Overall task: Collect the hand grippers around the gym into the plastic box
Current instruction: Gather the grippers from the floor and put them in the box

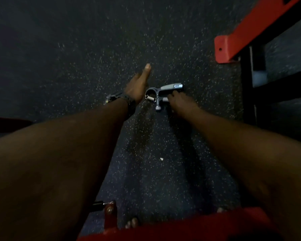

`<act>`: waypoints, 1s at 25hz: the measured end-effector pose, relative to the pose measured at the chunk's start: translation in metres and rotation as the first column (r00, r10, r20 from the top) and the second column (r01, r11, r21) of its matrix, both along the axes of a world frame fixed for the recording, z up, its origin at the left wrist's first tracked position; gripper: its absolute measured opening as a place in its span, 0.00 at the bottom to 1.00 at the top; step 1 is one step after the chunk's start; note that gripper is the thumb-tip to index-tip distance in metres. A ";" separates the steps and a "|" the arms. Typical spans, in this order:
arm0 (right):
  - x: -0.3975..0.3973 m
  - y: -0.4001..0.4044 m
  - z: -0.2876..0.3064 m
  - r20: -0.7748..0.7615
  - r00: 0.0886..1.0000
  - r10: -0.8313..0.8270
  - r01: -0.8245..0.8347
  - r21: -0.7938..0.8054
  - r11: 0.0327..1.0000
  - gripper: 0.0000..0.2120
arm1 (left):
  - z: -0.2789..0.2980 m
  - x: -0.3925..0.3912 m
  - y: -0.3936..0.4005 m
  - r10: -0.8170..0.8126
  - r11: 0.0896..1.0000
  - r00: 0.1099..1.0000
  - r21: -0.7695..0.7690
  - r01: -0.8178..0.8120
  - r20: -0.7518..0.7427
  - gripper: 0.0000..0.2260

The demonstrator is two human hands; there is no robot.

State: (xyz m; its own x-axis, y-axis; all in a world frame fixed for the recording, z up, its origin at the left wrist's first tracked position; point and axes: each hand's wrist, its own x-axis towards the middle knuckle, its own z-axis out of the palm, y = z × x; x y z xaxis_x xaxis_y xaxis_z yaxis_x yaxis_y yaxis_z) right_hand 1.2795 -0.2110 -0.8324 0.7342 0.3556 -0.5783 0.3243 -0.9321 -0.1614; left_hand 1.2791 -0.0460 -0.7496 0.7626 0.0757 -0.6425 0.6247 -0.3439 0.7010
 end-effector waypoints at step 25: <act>0.057 0.000 0.099 -0.035 0.953 -0.300 0.302 0.127 0.945 0.23 | 0.101 0.023 -0.004 0.077 0.996 0.985 -0.055 -0.070 0.151 0.37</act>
